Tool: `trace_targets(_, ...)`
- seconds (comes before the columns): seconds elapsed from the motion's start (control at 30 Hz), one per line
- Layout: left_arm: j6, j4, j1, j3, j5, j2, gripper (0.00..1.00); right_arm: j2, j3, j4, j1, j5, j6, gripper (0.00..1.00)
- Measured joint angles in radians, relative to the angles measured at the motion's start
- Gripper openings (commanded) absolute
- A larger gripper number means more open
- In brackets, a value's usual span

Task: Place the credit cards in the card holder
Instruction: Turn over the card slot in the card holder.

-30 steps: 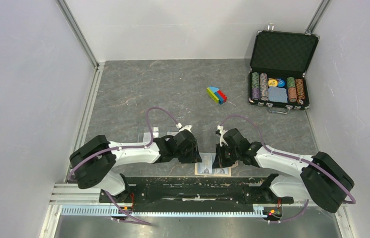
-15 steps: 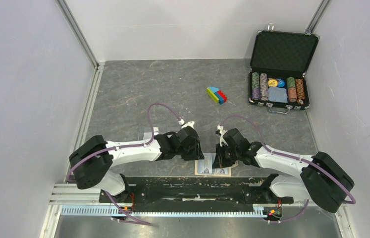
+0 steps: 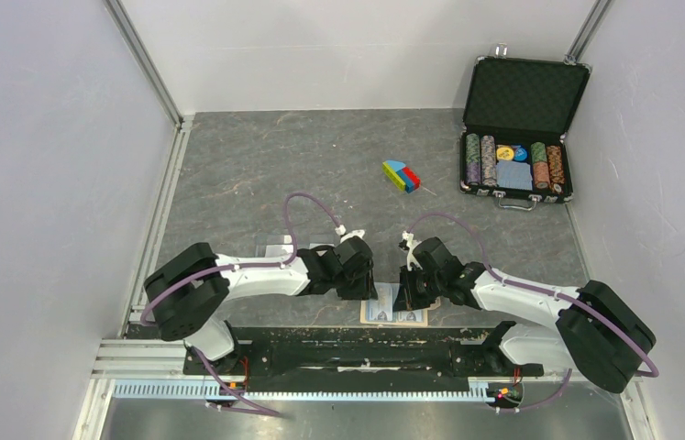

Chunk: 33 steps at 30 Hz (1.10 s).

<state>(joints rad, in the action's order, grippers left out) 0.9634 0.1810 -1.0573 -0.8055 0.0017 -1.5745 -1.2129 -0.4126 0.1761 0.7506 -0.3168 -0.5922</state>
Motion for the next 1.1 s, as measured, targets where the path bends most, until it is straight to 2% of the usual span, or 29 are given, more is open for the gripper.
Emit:
trace_targets(0.47, -0.015, -0.021, 0.0, -0.004, 0.027, -0.033, 0.39, -0.003, -0.001, -0.001, 0.0, 0.0, 0.0, 0.0)
trace_targets(0.63, -0.027, 0.042, -0.014, -0.049, 0.002, -0.032, 0.43, -0.003, 0.0, -0.001, 0.0, 0.0, 0.0, 0.0)
trace_targets(1.1, -0.042, 0.155, -0.058, -0.118, -0.08, -0.009, 0.43, -0.003, -0.001, -0.001, 0.0, 0.0, 0.0, 0.0)
